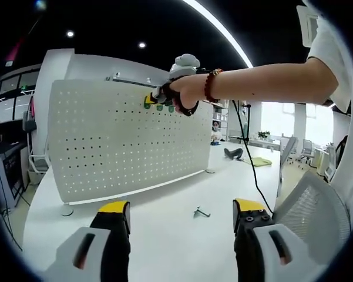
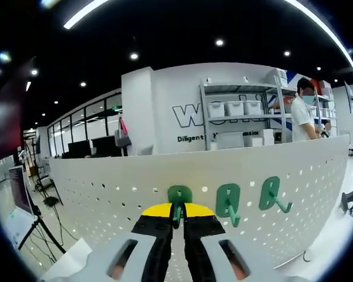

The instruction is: Insert the hook assembly into the mounting plate slot until the hook locks in place.

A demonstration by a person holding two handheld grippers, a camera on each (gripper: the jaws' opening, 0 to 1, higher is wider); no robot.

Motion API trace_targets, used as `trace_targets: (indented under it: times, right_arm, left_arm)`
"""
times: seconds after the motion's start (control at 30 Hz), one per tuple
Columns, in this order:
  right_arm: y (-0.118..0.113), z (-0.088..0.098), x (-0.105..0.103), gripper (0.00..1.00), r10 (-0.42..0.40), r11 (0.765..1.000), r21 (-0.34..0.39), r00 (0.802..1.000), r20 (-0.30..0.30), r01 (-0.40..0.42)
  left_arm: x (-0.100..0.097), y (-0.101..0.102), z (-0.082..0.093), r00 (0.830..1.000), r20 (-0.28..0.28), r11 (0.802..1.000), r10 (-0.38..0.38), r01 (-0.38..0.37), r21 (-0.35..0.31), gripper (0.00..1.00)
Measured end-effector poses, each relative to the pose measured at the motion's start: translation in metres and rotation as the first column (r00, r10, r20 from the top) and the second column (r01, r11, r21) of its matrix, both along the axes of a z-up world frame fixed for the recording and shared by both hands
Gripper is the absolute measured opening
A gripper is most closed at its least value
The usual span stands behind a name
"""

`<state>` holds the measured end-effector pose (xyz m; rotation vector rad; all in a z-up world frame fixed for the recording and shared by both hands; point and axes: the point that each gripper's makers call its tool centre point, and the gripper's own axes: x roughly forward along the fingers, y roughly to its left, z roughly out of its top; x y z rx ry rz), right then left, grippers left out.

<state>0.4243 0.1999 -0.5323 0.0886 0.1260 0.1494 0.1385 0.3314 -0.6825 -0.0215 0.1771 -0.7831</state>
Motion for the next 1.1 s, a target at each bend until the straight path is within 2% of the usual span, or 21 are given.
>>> trace_targets:
  times: [0.17, 0.6, 1.1]
  right_arm:
    - [0.001, -0.003, 0.001, 0.06, 0.024, 1.0, 0.0, 1.0, 0.004, -0.024]
    - [0.007, 0.001, -0.005, 0.18, 0.063, 0.997, -0.037, 0.998, 0.021, -0.063]
    - [0.004, -0.001, -0.026, 0.19, 0.103, 0.995, -0.019, 0.994, 0.02, -0.103]
  left_arm:
    - [-0.001, -0.003, 0.0, 1.0, 0.0, 1.0, -0.007, 0.007, 0.005, 0.73]
    - [-0.003, -0.004, 0.002, 1.0, 0.002, 1.0, -0.003, 0.003, 0.012, 0.72]
    - [-0.013, -0.015, 0.007, 1.0, 0.011, 0.999, -0.019, 0.019, 0.033, 0.72]
